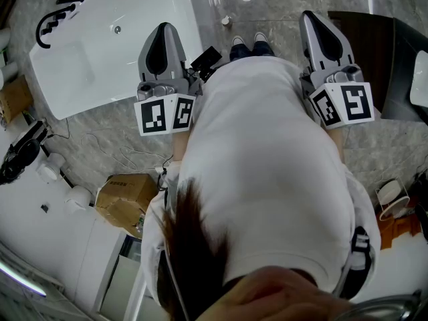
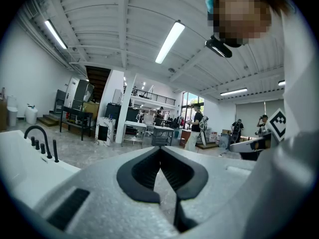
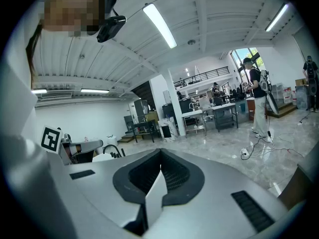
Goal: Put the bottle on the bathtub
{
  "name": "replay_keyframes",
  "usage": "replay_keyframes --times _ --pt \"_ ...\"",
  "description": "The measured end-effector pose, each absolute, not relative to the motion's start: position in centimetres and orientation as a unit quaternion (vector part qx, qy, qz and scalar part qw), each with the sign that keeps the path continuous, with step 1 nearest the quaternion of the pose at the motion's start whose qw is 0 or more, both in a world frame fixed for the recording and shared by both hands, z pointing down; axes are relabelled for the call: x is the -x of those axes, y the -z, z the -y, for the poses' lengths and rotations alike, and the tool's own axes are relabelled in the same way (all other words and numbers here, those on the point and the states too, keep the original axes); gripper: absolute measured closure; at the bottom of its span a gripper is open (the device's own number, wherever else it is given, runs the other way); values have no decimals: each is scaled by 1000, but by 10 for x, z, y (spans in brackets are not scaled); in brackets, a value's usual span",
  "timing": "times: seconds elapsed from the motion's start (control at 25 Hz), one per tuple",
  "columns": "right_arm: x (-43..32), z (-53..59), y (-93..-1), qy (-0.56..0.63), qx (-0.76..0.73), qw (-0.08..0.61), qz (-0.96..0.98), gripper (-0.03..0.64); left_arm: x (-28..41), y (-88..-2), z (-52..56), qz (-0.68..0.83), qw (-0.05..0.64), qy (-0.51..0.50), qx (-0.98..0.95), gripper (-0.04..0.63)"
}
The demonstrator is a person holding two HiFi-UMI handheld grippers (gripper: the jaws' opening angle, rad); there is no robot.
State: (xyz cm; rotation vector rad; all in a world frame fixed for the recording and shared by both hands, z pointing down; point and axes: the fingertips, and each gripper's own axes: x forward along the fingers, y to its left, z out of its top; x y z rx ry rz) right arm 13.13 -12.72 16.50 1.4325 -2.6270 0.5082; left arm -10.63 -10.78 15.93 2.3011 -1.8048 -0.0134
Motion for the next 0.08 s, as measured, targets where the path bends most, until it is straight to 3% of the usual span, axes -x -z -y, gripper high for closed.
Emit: replay_keyframes --times 0.08 --pt "-131 128 -165 -167 -471 53 864 604 107 -160 108 614 108 5 -782 580"
